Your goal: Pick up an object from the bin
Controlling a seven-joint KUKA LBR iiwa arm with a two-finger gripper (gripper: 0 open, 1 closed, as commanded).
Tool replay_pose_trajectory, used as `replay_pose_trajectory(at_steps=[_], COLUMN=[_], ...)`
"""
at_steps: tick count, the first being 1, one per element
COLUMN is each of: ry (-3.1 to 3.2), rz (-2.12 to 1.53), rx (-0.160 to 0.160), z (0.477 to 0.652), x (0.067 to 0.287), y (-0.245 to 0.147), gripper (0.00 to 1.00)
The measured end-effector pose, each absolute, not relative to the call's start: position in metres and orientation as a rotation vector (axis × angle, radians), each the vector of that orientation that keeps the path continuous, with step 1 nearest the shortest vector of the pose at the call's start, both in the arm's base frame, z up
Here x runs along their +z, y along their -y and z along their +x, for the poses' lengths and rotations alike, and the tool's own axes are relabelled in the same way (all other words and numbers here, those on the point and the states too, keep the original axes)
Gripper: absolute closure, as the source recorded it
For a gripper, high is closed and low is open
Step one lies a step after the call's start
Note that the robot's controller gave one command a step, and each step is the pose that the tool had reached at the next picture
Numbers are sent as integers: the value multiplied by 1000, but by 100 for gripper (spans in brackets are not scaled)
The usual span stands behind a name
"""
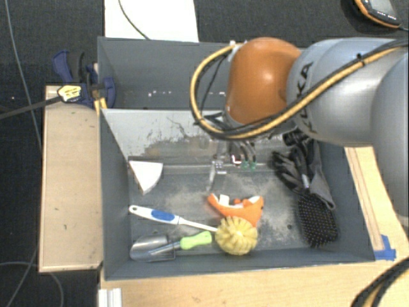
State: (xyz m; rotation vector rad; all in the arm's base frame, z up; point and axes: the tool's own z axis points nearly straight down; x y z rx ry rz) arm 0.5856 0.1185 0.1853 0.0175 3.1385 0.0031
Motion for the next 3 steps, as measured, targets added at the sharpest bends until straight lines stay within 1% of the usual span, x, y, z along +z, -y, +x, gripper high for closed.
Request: replay_pose_trajectory(at_steps=[1, 2, 3], ry=[-3138, -3134, -3130], rz=[18, 39, 73], rx=[3, 6, 9], z=[586, 582, 541], x=[185, 173, 221], y=[-118, -112, -112], gripper=[0, 0, 0])
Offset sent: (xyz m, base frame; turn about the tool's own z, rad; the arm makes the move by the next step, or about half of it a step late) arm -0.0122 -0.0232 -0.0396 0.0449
